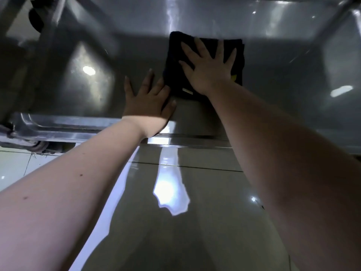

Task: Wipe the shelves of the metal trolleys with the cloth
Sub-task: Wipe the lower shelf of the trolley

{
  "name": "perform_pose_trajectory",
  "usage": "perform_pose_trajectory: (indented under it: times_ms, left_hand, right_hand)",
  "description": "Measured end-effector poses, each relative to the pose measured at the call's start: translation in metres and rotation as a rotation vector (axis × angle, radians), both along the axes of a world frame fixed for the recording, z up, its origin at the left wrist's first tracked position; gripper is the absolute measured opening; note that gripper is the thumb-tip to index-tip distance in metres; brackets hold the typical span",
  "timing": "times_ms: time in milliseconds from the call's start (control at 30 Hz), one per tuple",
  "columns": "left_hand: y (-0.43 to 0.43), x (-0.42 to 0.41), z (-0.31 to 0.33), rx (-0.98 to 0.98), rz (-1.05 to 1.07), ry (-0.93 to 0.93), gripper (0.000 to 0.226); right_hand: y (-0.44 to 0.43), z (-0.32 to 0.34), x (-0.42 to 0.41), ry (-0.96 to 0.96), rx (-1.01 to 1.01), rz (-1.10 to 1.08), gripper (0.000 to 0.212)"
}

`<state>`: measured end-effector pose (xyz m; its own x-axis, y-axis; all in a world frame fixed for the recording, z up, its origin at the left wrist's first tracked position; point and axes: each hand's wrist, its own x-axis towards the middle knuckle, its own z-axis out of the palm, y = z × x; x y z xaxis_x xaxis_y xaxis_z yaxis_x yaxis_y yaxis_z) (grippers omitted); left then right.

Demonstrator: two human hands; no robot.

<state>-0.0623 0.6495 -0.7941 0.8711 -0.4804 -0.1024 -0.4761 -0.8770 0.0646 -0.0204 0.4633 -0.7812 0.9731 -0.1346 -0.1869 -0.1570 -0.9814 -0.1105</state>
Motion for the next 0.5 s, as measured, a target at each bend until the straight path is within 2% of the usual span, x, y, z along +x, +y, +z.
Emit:
perform_pose_trajectory:
  times_ms: [67,267,367,500]
  left_hand:
    - [0.001,-0.001,0.001,0.000,-0.003,0.000,0.058]
    - [-0.001,-0.002,0.004,-0.017,0.003,0.004,0.061]
    - [-0.004,-0.003,0.003,-0.012,0.008,0.004,0.061]
    - [-0.005,-0.004,0.004,-0.003,-0.009,0.007,0.060]
  right_hand:
    - [-0.018,0.000,0.002,-0.021,-0.005,0.002,0.060]
    - [-0.100,0.003,-0.040,0.038,-0.018,-0.265,0.062]
    - [-0.079,0.000,-0.093,0.016,-0.048,-0.250,0.062]
    - [0.005,-0.001,-0.128,0.045,-0.064,-0.085,0.062]
